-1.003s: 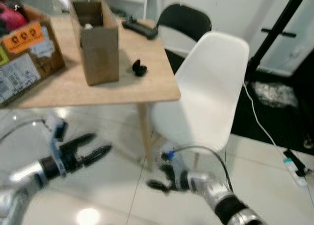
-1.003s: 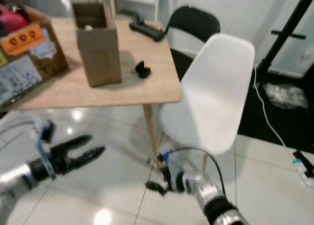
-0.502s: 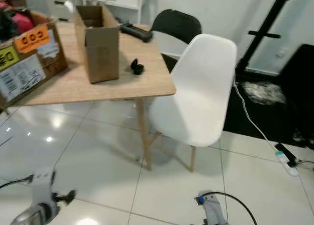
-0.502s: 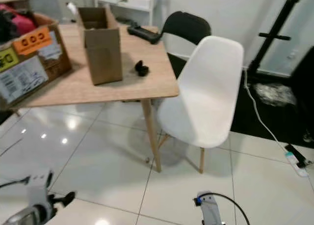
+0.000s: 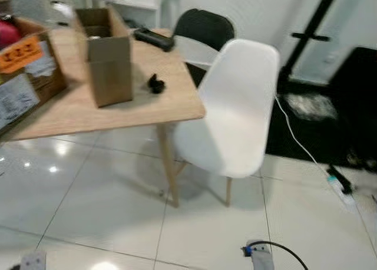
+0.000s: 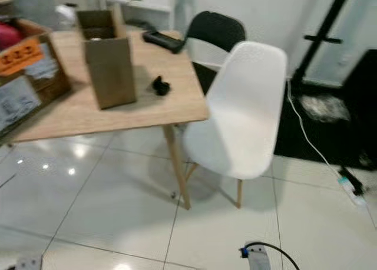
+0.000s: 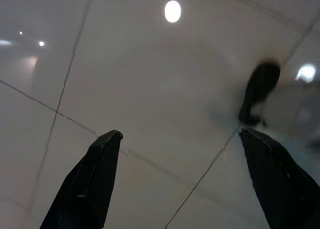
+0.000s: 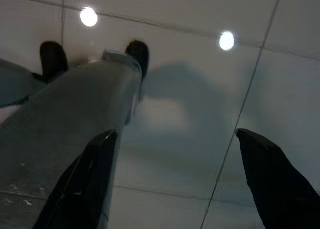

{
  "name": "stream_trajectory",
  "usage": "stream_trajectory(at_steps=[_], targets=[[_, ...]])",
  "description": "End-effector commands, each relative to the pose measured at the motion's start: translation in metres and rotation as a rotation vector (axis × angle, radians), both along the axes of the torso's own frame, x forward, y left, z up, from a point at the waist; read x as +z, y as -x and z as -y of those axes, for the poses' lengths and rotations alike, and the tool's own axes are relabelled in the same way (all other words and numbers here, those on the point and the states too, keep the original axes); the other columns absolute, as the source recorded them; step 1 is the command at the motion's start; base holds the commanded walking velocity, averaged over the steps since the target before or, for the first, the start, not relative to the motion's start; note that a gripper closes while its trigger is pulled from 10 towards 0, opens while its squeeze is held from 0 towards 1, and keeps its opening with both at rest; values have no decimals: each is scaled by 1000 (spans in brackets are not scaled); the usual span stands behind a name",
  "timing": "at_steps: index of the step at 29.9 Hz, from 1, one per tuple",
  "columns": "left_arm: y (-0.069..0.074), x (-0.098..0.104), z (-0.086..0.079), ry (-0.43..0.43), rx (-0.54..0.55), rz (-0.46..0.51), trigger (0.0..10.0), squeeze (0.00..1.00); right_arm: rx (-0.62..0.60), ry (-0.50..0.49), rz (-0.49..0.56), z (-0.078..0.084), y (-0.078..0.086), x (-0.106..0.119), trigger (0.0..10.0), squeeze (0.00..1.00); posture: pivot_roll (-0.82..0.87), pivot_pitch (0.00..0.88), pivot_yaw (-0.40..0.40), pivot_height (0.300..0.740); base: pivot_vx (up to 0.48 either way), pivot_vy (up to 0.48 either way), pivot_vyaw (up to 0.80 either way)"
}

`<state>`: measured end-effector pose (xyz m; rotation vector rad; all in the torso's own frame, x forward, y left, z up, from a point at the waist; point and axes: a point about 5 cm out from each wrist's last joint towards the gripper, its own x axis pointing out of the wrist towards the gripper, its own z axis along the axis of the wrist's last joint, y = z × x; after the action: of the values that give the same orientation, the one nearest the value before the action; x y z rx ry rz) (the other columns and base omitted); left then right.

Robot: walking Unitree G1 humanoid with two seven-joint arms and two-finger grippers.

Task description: Picking trash to rubbish bin

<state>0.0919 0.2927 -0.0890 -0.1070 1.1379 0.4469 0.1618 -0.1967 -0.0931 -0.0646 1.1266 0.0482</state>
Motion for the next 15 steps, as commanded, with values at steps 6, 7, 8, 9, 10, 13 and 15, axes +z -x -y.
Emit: stream_trajectory(at_steps=[6, 7, 8, 9, 10, 13, 15], targets=[[27, -11, 13, 3, 26, -78, 10000, 0, 51, 35, -48, 5, 8, -3, 10000, 0, 117, 89, -61, 740, 0, 0, -800], [27, -11, 14, 2, 26, -79, 10000, 0, 55, 41, -50, 7, 8, -2, 10000, 0, 118, 85, -62, 740, 0, 0, -800], [27, -12, 14, 2, 26, -79, 10000, 0, 58, 45, -52, 9, 8, -2, 10000, 0, 117, 82, -63, 740, 0, 0, -800], [27, -12, 16, 3, 24, -77, 10000, 0, 55, 48, -53, 10, 8, -2, 10000, 0, 113, 76, -62, 740, 0, 0, -800], [27, -12, 16, 3, 24, -77, 10000, 0, 55, 48, -53, 10, 8, -2, 10000, 0, 113, 76, -62, 740, 0, 0, -800], [26, -14, 22, 13, 13, -83, 10000, 0, 27, 57, -49, 16, 7, 0, 10000, 0, 107, 66, -54, 740, 0, 0, -800], [24, -15, 25, 22, 5, -87, 10000, 0, 21, 64, -50, 17, 7, 0, 10000, 0, 97, 50, -57, 740, 0, 0, -800]])
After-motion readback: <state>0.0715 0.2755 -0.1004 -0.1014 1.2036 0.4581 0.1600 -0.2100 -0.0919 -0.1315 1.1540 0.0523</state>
